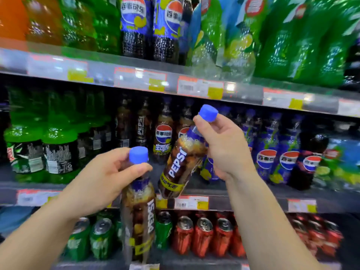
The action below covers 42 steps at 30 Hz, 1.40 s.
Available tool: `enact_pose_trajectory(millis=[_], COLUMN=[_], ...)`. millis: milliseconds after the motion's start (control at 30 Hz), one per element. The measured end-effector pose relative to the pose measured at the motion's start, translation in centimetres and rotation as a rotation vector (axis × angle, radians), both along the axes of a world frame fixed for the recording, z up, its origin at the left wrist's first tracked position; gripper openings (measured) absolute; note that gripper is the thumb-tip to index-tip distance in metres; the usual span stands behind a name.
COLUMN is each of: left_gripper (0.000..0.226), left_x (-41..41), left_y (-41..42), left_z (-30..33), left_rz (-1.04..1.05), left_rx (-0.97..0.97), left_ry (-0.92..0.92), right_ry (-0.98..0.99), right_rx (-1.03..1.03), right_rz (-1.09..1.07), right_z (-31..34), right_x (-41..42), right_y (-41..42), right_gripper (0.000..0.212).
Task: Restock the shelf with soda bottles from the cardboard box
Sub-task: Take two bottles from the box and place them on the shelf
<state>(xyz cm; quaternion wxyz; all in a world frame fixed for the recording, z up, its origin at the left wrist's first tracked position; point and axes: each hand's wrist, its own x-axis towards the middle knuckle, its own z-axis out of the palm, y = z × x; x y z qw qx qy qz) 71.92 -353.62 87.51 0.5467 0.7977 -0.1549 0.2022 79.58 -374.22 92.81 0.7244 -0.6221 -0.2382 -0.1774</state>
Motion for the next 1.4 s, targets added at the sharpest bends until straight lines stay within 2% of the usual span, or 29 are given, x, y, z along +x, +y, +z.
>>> enact_pose_trajectory(millis=[167,333,500,600,767,967,1033,1133,1200,1233,1300,1400], left_gripper=[0.065,0.056,0.032,0.003,0.012,0.016,0.014,0.011,0.012,0.01,0.008,0.008], left_x=[-0.4,-0.1,2.1,3.7,6.0,8.6,9.1,9.8,10.3,10.5,10.6,10.6], left_y=[-1.1,-1.2,-1.5,-1.3,-1.1,-0.9,-0.9,-1.0,-1.1,-1.2,-1.3,-1.2], left_z=[2.8,5.3,6.5,7.3,7.3,5.3,5.4,5.4,5.2,5.0,4.9,4.7], left_rz=[0.122,0.214,0.28,0.292,0.353,0.375,0.367,0.35,0.336,0.333,0.333,0.321], left_rx=[-0.011,-0.045,-0.056,-0.054,0.03,0.013,0.0,-0.05,-0.108,-0.137,-0.183,-0.221], left_ry=[-0.114,-0.223,-0.24,-0.242,-0.248,-0.185,-0.18,-0.16,-0.158,-0.166,-0.187,-0.206], right_ry=[-0.123,-0.135,-0.151,-0.146,-0.139,-0.091,-0.029,0.11,0.183,0.221,0.294,0.315], right_rx=[-0.045,-0.108,-0.166,-0.177,-0.205,-0.246,-0.28,-0.324,-0.404,-0.47,-0.624,-0.637], right_rz=[0.021,-0.05,-0.138,-0.143,-0.143,-0.12,-0.1,-0.067,-0.097,-0.11,-0.113,-0.174], right_z=[-0.2,-1.4,-1.3,-1.3,-1.4,-1.5,-2.6,-5.4,-7.6,-8.4,-9.4,-10.3], right_x=[1.3,3.8,6.5,7.5,8.5,8.2,8.1,8.0,8.0,8.0,7.7,8.1], right_y=[-0.1,0.9,1.6,2.1,2.9,3.5,3.5,3.2,2.9,2.7,2.5,2.3], right_gripper=[0.007,0.013,0.006,0.007,0.02,0.022,0.037,0.093,0.105,0.1,0.077,0.054])
